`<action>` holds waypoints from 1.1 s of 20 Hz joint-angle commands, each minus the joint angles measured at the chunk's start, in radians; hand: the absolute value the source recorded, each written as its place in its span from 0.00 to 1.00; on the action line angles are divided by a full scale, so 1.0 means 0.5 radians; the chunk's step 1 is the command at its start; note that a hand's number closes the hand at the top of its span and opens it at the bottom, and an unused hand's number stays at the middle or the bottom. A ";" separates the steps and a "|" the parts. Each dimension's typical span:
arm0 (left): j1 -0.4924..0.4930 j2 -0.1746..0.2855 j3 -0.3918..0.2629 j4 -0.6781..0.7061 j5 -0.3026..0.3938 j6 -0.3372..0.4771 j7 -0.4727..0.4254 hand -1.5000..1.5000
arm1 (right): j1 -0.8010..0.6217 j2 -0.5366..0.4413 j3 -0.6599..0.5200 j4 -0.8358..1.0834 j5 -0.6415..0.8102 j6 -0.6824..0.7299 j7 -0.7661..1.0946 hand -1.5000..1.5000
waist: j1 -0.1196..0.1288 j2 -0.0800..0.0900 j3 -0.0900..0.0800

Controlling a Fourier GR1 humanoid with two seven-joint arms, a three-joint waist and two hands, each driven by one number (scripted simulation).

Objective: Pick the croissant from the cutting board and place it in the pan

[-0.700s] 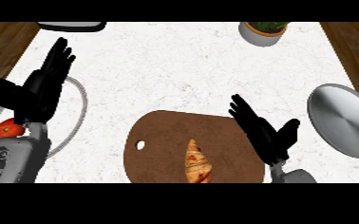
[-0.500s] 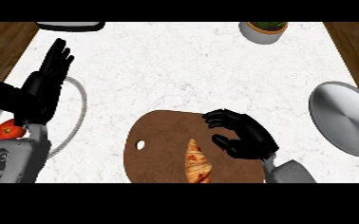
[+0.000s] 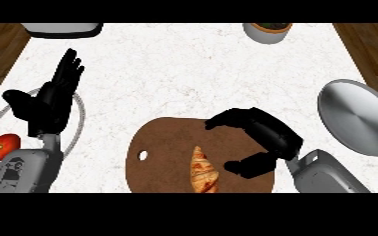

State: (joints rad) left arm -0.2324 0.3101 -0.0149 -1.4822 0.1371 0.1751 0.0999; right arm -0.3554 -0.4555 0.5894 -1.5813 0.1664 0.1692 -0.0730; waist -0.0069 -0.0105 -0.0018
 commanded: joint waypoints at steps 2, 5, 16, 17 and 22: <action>0.113 0.013 0.050 0.047 0.013 -0.038 -0.112 0.50 | -0.009 -0.349 -0.038 -0.482 0.255 0.032 0.030 0.00 | -0.036 -0.001 0.000; 0.064 -0.027 0.011 -0.003 -0.003 -0.024 -0.074 0.50 | -0.276 -0.415 -0.127 -0.641 0.097 0.393 0.395 0.00 | 0.000 0.007 -0.001; -0.052 -0.060 0.026 0.100 -0.041 -0.027 -0.076 0.50 | -0.966 0.095 0.104 -0.880 -0.114 0.993 1.674 0.00 | 0.018 0.010 -0.001; -0.075 -0.059 -0.011 0.032 -0.058 -0.012 0.018 0.50 | -1.100 0.160 0.127 -0.778 -0.124 1.042 1.725 0.00 | 0.033 0.009 -0.001; 0.102 -0.038 0.067 0.045 -0.039 -0.111 -0.159 0.50 | -1.033 0.452 0.180 -0.703 0.008 1.091 1.830 0.00 | 0.025 0.017 0.002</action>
State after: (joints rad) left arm -0.2217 0.2784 -0.0065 -1.4558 0.1104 0.1514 0.0617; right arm -0.8619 -0.3309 0.6645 -1.9503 0.1530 0.6703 0.7576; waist 0.0058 -0.0038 -0.0017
